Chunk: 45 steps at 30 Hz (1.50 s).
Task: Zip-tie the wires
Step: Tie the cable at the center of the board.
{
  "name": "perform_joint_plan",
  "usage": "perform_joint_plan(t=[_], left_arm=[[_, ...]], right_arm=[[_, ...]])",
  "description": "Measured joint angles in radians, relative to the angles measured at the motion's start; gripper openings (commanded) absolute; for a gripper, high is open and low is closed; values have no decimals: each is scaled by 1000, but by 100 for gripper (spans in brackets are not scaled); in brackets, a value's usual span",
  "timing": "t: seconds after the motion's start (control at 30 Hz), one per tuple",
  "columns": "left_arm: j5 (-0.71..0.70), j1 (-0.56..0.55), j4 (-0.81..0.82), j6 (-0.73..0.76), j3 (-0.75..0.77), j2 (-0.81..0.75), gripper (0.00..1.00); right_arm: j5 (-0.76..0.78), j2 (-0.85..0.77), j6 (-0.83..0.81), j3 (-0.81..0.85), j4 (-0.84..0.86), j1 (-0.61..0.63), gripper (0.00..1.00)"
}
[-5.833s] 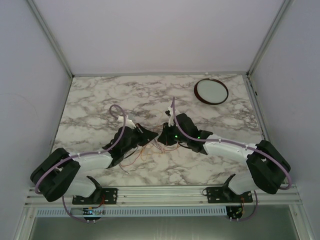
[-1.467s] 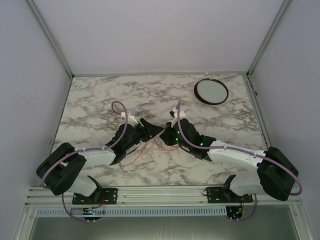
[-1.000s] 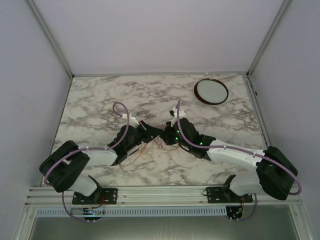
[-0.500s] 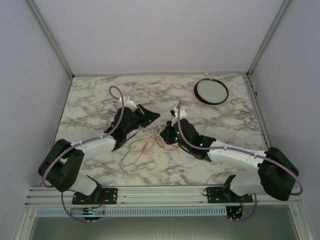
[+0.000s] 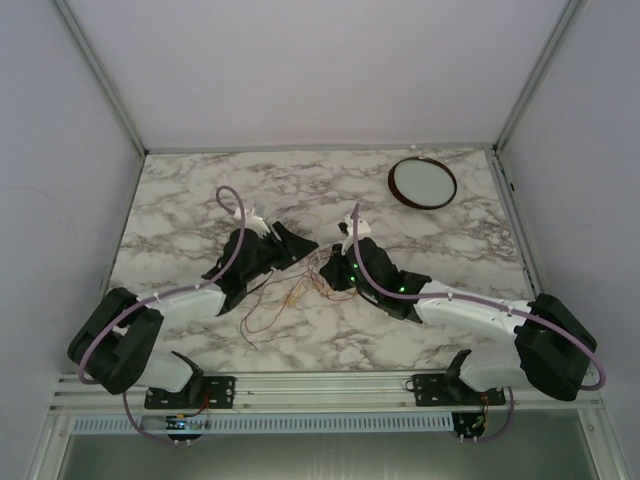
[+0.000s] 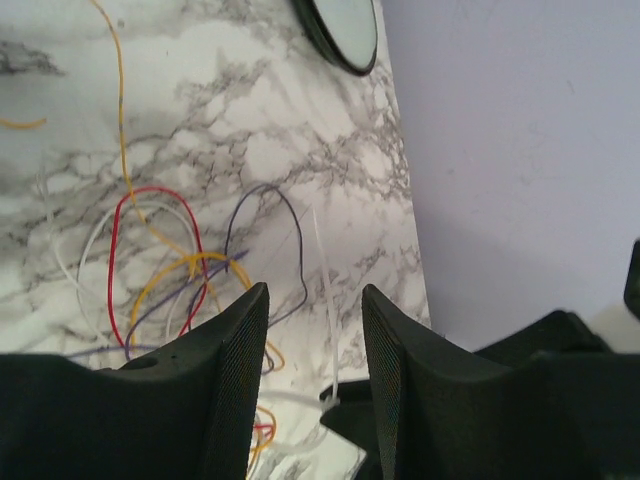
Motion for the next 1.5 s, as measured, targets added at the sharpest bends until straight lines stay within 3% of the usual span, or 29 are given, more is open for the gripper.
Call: perform_joint_plan(t=[0.27, 0.33, 0.4, 0.47, 0.7, 1.07, 1.23, 1.3, 1.4, 1.5], left_arm=[[3, -61, 34, -14, -82, -48, 42], [0, -78, 46, -21, -91, -48, 32], [-2, -92, 54, -30, -96, -47, 11], [-7, -100, 69, -39, -99, -42, 0], [-30, -102, 50, -37, -85, -22, 0], [12, -13, -159, 68, 127, -23, 0], [24, 5, -186, 91, 150, -22, 0], [25, 6, -195, 97, 150, -22, 0], [23, 8, -199, 101, 146, -24, 0], [10, 31, -196, 103, 127, -56, 0]], right_arm=[[-20, 29, 4, 3, 23, -1, 7], [-23, 30, 5, 3, 24, -1, 7], [-24, 30, 5, 3, 29, -1, 7], [-24, 30, 8, 3, 30, -1, 7], [-24, 30, 9, 3, 29, -4, 6], [13, 46, 6, 37, 44, 13, 5], [25, 66, -8, 68, 43, 22, 5], [26, 69, -14, 68, 38, 24, 11], [19, 71, -29, 68, 36, 24, 35], [-11, 69, -51, 68, 9, 17, 48]])
